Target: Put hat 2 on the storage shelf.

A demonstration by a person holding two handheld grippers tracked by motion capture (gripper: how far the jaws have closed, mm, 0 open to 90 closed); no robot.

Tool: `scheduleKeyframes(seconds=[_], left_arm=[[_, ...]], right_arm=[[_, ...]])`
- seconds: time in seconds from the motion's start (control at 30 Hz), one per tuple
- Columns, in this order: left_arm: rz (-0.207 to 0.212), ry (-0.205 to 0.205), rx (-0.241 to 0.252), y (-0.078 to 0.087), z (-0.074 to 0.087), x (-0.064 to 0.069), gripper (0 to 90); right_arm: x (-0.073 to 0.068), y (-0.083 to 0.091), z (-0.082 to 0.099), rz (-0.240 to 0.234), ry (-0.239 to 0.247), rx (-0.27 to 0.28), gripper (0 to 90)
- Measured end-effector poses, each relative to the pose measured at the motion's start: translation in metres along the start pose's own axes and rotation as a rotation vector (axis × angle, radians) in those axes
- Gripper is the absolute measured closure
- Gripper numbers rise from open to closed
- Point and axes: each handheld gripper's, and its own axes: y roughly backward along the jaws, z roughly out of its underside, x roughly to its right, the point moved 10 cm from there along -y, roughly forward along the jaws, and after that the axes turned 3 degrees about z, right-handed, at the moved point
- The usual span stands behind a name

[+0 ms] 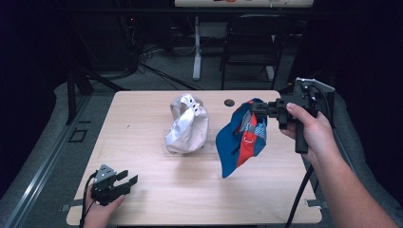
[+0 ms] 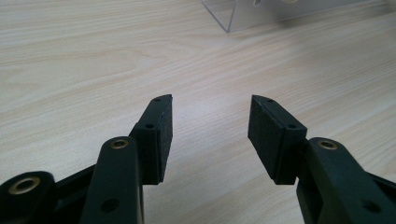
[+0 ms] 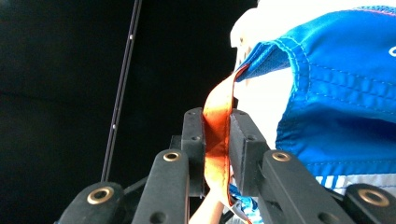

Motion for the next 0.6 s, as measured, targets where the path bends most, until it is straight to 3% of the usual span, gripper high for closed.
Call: scheduleKeyframes(seconds=[0.6], left_arm=[[0.0,0.01,0.013,0.001,-0.001,-0.003,50.5]], right_arm=[[-0.001,-0.002,-0.049,0.041,-0.018,0.09,77.6]])
